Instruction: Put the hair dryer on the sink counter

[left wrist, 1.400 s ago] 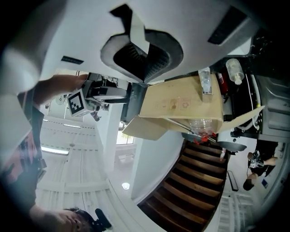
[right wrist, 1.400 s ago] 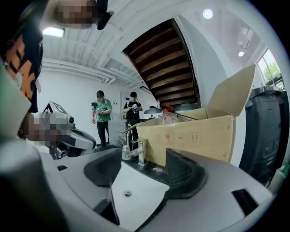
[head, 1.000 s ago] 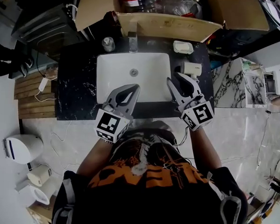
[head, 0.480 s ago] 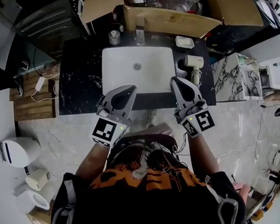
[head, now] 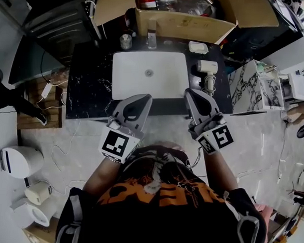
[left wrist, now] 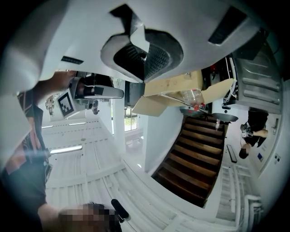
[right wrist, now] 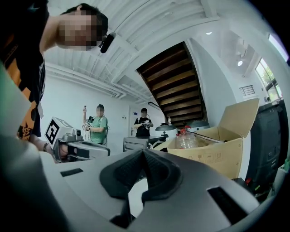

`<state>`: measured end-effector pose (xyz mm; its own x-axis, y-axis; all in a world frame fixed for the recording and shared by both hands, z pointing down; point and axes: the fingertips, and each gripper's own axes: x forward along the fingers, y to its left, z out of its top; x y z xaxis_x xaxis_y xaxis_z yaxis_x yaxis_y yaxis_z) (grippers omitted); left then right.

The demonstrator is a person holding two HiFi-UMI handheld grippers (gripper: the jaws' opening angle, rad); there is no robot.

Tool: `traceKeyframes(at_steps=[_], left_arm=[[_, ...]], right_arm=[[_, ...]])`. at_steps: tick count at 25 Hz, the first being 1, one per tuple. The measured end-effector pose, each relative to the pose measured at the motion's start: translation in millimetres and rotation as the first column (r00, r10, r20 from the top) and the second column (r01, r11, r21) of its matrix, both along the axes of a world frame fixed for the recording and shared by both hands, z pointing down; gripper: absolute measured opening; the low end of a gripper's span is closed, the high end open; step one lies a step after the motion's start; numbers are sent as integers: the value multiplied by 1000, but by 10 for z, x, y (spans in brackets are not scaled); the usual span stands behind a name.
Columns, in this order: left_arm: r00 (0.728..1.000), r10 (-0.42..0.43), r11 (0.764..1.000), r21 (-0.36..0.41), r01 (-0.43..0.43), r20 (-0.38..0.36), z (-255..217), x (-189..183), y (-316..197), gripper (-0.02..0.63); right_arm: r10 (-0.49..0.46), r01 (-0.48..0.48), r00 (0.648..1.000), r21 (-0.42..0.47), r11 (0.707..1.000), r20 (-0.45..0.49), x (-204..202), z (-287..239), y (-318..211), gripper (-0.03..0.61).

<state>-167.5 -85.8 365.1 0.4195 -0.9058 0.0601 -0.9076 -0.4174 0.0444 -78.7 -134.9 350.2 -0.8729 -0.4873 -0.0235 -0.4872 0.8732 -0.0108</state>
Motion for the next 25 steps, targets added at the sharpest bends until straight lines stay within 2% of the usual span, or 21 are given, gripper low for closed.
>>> traceKeyframes(at_steps=[4,12,25], left_arm=[[1000,-14,1000,13,14,4,-95,139,120,23],[1000,-11,1000,17,10,11,-200,318,96,23],[1000,-9,1000,26,9,3,-213,237,33,23]], right_arm=[[-18,18,1000,1,1000,24,34,-55,75,14],[-90,90,996,53,995,11,-49,-163,221,14],[-121,120,992,33,992,36,-196,-141,236,14]])
